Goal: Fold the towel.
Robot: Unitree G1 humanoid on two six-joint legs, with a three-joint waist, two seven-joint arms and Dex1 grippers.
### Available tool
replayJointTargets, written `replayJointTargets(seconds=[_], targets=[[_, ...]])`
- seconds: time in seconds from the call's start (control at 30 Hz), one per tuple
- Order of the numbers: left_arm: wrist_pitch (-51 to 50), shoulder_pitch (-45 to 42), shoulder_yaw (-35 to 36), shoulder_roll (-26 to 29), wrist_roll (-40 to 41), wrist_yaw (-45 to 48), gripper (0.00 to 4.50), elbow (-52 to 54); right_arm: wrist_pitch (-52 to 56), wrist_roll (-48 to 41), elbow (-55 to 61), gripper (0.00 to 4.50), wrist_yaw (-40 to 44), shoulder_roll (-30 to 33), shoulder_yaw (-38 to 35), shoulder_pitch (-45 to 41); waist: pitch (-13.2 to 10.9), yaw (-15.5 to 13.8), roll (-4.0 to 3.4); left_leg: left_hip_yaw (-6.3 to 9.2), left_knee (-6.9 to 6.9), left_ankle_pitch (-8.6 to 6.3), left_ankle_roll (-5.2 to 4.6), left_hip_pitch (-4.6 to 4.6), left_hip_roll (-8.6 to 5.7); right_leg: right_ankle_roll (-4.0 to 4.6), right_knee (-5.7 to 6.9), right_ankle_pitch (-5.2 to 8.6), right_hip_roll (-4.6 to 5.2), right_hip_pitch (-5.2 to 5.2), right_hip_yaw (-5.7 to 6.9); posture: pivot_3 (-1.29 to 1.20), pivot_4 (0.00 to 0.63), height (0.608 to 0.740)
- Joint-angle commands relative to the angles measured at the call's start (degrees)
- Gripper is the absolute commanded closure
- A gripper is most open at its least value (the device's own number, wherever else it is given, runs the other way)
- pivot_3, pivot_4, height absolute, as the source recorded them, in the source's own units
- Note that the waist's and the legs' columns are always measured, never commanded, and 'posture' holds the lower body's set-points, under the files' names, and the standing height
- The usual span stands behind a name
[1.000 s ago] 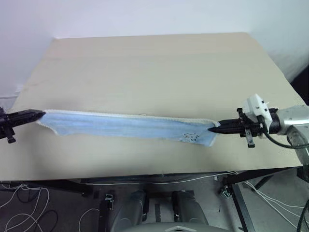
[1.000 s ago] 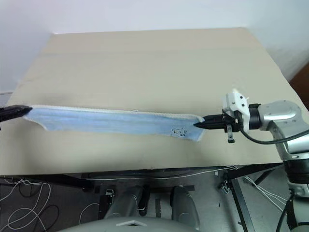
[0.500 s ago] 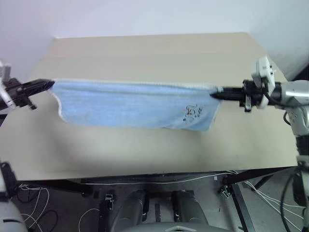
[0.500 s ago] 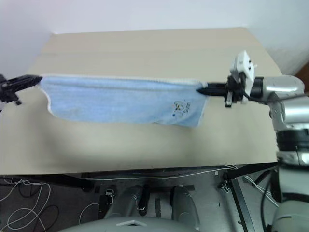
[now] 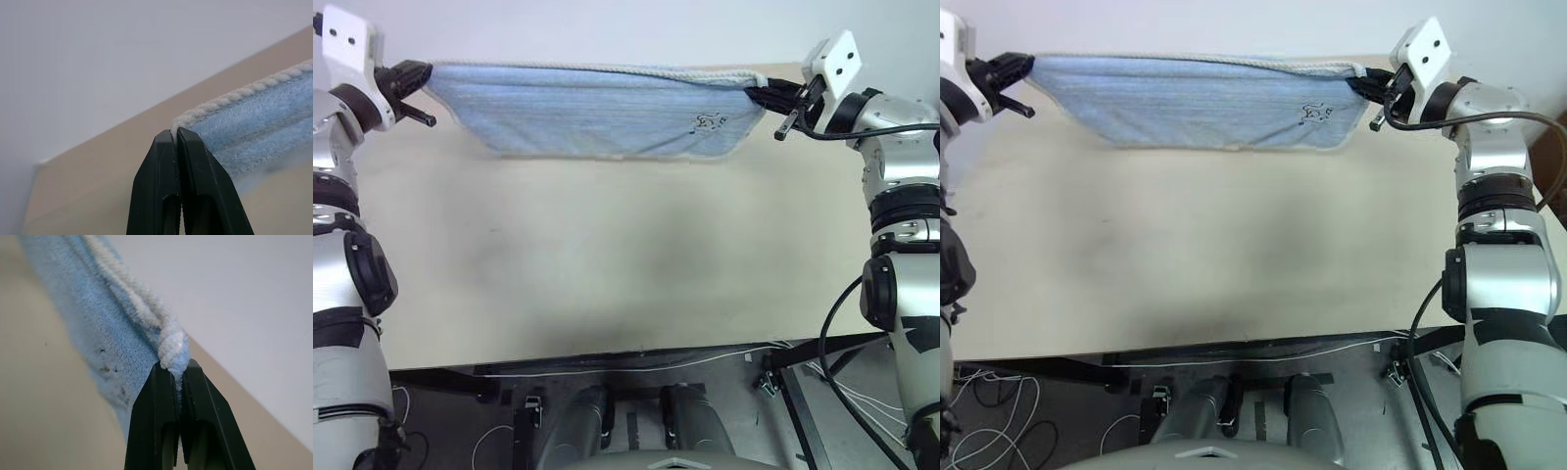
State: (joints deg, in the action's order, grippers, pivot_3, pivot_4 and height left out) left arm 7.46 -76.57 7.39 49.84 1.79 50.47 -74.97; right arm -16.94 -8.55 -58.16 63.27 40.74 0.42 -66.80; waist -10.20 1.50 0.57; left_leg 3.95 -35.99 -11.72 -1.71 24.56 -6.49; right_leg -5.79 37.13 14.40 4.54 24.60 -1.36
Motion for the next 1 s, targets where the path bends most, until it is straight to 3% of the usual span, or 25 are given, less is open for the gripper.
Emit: replayJointTargets(seconds=[0.03,0.17,0.37,0.63,0.8,1.0], targets=[[0.6,3.43,0.34,6.4,-0.85,7.91,4.5,-0.05,0.89,-2.41,3.89,4.45,6.33,4.37,-3.04,5.93,0.0,0.37,-0.01,-0.02,-0.02,0.0,-0.01,-0.01,0.0,-0.01,0.03,0.01,0.0,0.0,-0.01,0.0,0.15,0.74],[-2.07,9.68,0.0,9.57,-0.64,19.06,4.5,0.41,7.74,-6.89,14.55,4.45,11.1,5.98,-5.0,15.58,-0.01,0.98,-0.02,-0.03,-0.13,0.01,-0.02,-0.01,-0.01,-0.01,0.14,0.01,0.01,-0.01,-0.03,0.0,0.15,0.74],[-2.42,15.9,0.8,12.4,0.6,26.39,4.5,2.71,18.49,-10.39,33.22,4.45,15.45,10.87,-4.85,31.05,-0.01,0.89,-0.01,-0.02,-0.25,0.0,-0.02,-0.02,0.01,-0.01,0.3,0.01,0.03,0.01,-0.04,0.0,0.15,0.74],[-5.27,29.63,3.61,17.84,5.25,35.81,4.5,8.57,24.82,-15.15,52.5,4.45,13.33,14.16,-10.04,54.23,0.01,0.91,-0.02,-0.03,-0.22,-0.01,-0.02,-0.08,0.04,0.0,0.31,0.01,0.06,0.02,-0.12,0.0,0.15,0.74],[-6.72,39.78,6.15,19.74,8.14,38.92,4.5,14.5,25.43,-15.49,56.08,4.45,13.76,16.16,-13.65,61.53,0.09,0.32,-0.16,-0.03,-0.18,-0.11,0.13,-0.44,0.1,0.08,0.22,0.04,0.15,-0.41,-0.18,0.0,0.15,0.74],[-12.08,45.03,9.4,16.79,14.07,39.67,4.5,22.55,26.69,-15.68,56.64,4.45,12.0,14.73,-12.99,58.94,0.09,-0.78,-0.14,-0.07,-0.21,-0.12,0.14,-0.47,0.25,0.38,0.01,0.11,0.14,-0.49,-0.15,0.0,0.15,0.74]])
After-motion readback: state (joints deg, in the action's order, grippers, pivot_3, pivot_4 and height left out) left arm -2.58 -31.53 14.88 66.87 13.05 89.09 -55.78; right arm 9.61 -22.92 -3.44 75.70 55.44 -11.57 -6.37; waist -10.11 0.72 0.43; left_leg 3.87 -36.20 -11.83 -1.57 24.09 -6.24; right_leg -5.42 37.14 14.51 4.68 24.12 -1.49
